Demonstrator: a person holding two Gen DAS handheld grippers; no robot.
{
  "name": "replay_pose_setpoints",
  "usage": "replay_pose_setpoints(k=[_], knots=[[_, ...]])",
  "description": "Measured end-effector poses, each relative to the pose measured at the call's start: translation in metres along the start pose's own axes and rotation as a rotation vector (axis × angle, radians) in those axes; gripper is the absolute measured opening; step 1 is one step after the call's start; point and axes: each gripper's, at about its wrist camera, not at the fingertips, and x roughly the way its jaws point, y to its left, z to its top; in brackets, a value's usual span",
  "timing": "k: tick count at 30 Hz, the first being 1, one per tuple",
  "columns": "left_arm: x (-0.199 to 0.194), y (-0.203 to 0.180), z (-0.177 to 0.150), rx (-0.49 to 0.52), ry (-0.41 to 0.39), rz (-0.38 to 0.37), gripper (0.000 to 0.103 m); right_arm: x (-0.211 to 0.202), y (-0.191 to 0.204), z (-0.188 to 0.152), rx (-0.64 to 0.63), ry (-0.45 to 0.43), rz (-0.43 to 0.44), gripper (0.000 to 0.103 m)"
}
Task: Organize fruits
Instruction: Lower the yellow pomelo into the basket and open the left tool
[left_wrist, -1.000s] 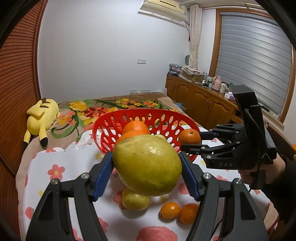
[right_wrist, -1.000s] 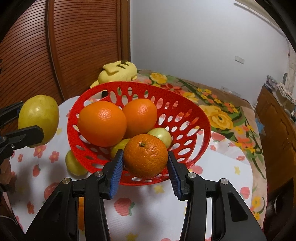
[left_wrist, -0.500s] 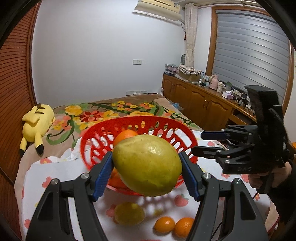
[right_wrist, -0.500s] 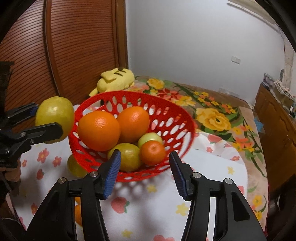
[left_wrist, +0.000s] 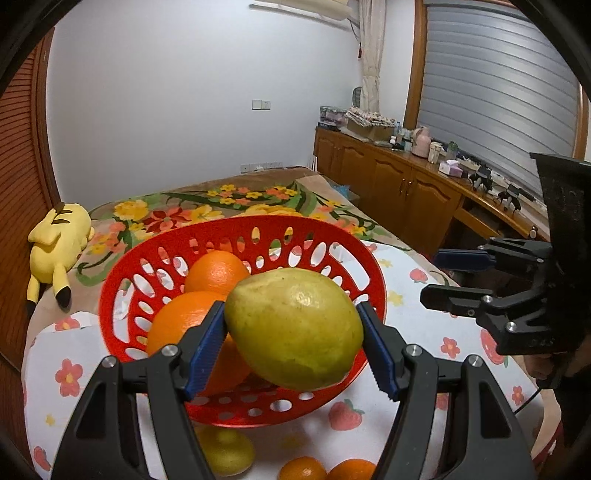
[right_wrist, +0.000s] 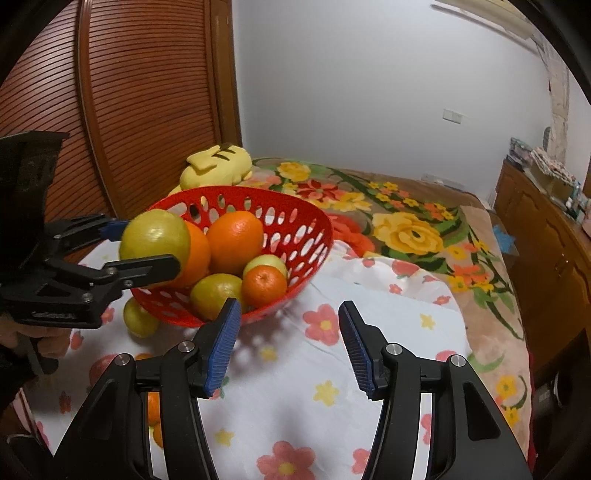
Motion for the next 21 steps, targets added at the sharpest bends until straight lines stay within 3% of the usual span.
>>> replay_pose_setpoints(k=[10,14,21], knots=[[0.014,-0.008,-0.001,0.006,0.042,0.009,0.07,-0.006,-0.005,-0.012,0.014,0.002,0.0,0.056],[0.004,-0.01,0.005,0.015,-0.015,0.018,0.072,-0.008,-0.005,-0.013,0.014,0.003,-0.001,0.056],[-0.015,-0.006,0.009,0.017,-0.042,0.017,0.073,-0.01,-0.001,-0.017,0.02,0.004,0.009,0.056]])
